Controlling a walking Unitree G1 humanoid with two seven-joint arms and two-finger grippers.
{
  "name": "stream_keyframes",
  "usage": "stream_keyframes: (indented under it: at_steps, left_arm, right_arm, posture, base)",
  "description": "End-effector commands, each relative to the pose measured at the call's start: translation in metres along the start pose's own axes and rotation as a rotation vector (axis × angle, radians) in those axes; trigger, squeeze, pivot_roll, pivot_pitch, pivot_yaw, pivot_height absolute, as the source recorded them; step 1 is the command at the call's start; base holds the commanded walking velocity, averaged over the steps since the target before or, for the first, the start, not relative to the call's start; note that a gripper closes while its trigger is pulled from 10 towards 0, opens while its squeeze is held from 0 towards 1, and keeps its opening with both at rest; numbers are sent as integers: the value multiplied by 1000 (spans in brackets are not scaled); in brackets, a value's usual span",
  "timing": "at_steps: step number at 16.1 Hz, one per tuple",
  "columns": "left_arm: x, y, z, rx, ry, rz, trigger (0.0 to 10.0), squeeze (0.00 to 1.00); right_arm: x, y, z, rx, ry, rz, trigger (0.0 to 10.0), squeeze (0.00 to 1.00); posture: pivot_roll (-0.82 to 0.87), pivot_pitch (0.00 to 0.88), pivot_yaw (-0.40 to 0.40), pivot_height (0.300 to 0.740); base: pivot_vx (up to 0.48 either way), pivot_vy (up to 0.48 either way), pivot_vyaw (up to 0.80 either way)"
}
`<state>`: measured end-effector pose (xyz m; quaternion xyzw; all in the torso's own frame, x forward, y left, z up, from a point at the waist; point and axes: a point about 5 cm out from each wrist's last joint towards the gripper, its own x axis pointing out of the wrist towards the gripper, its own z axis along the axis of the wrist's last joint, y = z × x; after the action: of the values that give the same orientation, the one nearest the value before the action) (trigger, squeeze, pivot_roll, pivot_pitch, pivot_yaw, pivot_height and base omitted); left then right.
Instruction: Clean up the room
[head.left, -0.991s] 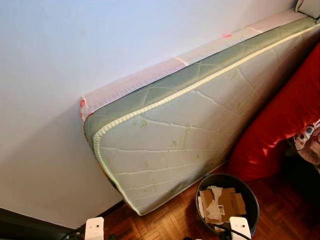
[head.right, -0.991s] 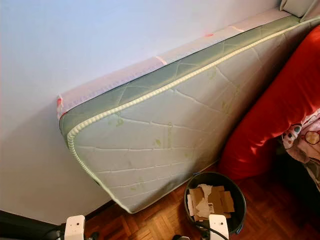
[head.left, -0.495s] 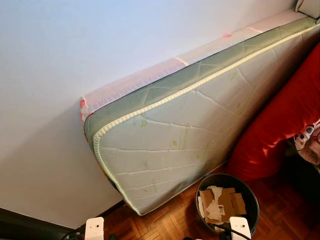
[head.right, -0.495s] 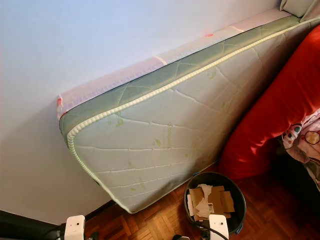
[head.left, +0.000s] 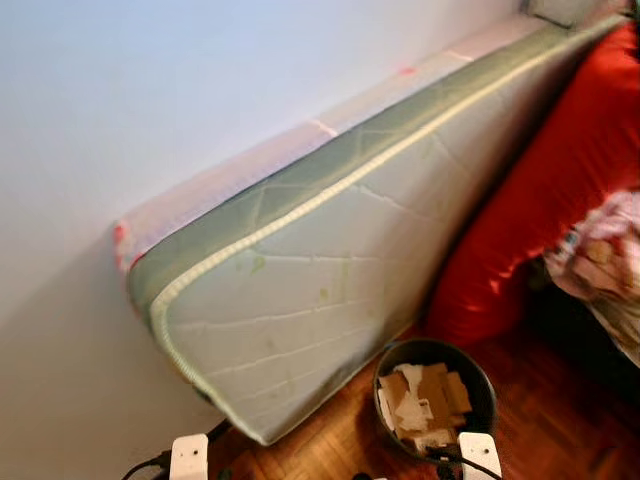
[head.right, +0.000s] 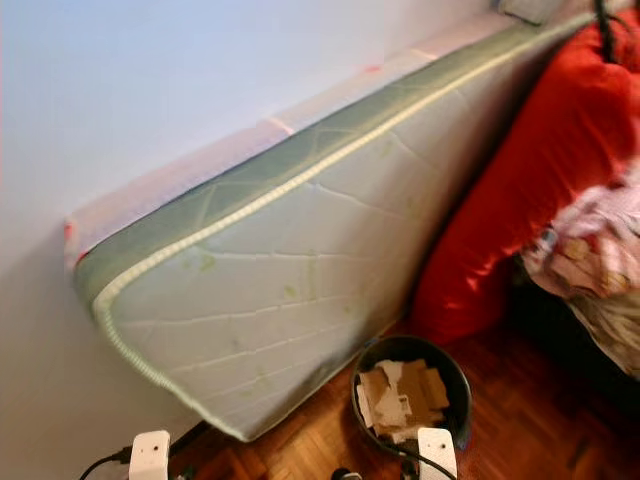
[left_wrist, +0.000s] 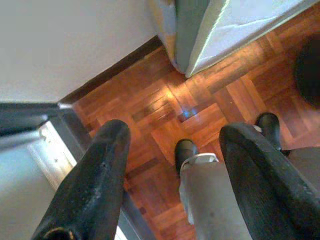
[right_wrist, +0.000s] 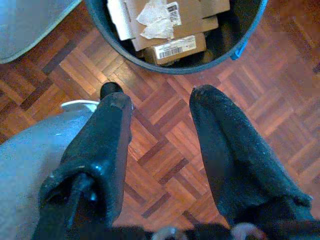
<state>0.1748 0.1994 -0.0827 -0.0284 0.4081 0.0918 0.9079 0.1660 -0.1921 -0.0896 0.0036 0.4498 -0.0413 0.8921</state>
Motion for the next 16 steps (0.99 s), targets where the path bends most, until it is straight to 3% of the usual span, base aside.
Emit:
stream_keyframes:
  at_steps: [1,6,10,16]
  left_arm:
    - [15,-18,47,112,20,-123,10000,0]
    - [14,-18,43,110,26,-111,10000,0]
    - [14,-14,45,146,17,-87,10000,0]
    - [14,-13,44,143,19,-85,10000,0]
  right_arm:
    - [5,-7,23,279,-45,2,10000,0]
    - [4,-9,22,263,-45,4,10000,0]
    - [4,-8,23,269,-69,11,10000,0]
    - [4,-8,21,256,-59,13,10000,0]
  posture:
    - [-194,0,52,740]
    - [-205,0,52,740]
    - [-204,0,53,740]
    - [-203,0,54,740]
  base:
    - [0,0,-775]
    - [0,0,-779]
    - [0,0,0]
    - [0,-365,0]
